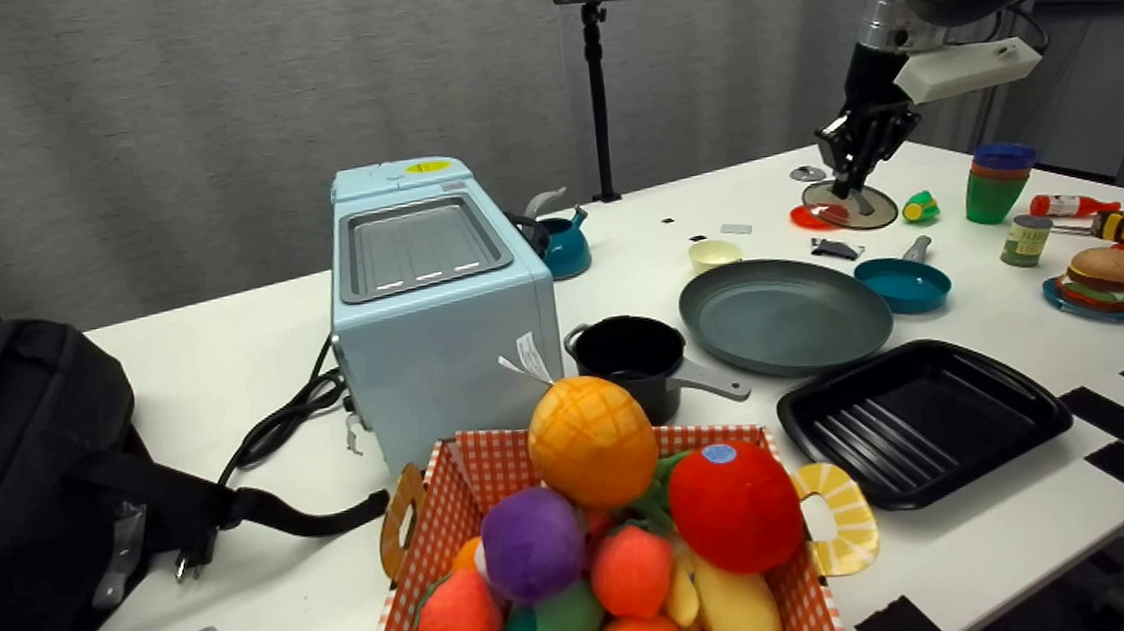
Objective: Move the black lid from the small pot to the pan
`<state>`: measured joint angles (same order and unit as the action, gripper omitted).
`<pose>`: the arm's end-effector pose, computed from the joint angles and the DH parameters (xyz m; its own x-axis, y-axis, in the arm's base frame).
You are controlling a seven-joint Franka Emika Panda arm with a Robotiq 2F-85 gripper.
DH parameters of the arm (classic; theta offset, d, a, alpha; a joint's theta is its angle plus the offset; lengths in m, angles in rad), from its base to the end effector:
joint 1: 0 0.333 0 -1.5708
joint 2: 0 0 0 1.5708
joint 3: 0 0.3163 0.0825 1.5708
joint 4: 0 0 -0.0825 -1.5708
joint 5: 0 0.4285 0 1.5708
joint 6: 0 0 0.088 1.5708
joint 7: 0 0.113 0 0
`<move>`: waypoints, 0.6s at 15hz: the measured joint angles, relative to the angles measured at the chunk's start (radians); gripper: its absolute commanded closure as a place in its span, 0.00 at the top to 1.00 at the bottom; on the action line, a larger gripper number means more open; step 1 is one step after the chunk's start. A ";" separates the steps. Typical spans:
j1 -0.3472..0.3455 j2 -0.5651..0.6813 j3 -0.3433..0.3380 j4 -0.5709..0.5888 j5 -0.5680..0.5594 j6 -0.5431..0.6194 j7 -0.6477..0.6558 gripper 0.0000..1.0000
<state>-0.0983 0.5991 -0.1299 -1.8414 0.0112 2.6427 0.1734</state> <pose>0.6785 -0.1531 0.1836 0.9082 -0.3603 0.2131 -0.3745 -0.9267 0.0295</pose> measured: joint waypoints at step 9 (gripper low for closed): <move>-0.073 0.003 0.000 -0.043 0.018 0.011 -0.086 0.04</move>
<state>-0.1713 0.6020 -0.1295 -1.8847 0.0287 2.6540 0.0870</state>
